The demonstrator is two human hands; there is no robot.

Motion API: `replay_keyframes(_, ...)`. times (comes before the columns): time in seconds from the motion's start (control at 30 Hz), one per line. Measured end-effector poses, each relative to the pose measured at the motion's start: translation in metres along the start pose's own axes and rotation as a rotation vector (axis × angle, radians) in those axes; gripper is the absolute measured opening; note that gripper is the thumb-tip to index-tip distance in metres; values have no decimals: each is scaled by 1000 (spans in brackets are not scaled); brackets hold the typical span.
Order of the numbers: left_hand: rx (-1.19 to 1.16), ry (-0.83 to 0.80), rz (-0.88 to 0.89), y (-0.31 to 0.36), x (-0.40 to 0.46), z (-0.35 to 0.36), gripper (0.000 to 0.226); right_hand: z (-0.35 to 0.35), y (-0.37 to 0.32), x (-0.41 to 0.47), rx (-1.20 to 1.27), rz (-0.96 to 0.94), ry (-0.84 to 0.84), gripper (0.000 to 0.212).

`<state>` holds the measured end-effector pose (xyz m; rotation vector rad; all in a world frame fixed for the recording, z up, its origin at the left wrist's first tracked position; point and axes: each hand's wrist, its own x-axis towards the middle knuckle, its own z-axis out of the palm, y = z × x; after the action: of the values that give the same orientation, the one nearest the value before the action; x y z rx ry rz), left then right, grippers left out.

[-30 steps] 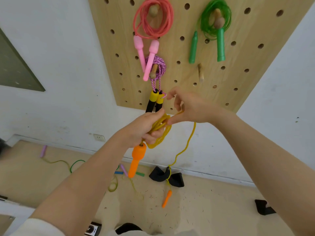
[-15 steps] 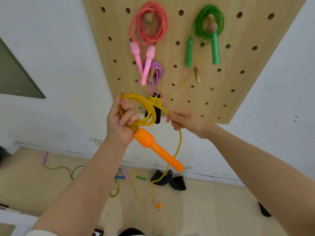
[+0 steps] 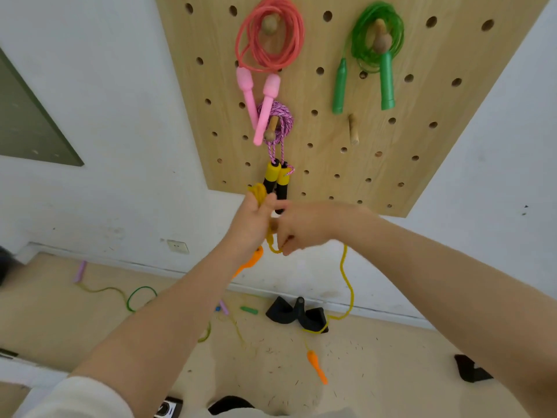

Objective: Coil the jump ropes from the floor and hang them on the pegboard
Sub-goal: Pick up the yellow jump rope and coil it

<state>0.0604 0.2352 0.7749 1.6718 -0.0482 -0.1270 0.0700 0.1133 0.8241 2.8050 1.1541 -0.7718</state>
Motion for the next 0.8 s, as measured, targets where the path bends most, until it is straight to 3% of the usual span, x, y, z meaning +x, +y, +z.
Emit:
replay_keyframes(0.07,44,-7,5,1,-7,11,13,-20,2,-9,64,-21,81,20)
replay_keyframes(0.2,67,11,-38,17,-4,13,15,-31,8,-25,242,8,322,25)
replay_keyframes(0.27,57,-101,-49,26,-3,8,18,-32,11,-31,325,10,405,22)
replay_keyframes(0.33,-5,-314,-122,34,-6,-2,35,-34,20,-40,425,37,489,18)
replay_keyframes(0.43,-273,-613,-207,38,-12,-18,46,-34,31,-53,553,44,628,18)
replay_keyframes(0.57,-763,-738,-97,35,-14,-27,27,-13,33,-40,715,31,868,19)
replay_keyframes(0.63,-963,-658,-37,41,-12,-26,21,6,37,-29,821,103,766,23)
replay_keyframes(0.73,-1068,-157,-48,48,-5,-32,29,39,43,-21,622,260,288,22)
replay_keyframes(0.8,-1082,132,-54,44,2,-41,31,55,42,-17,501,302,141,35)
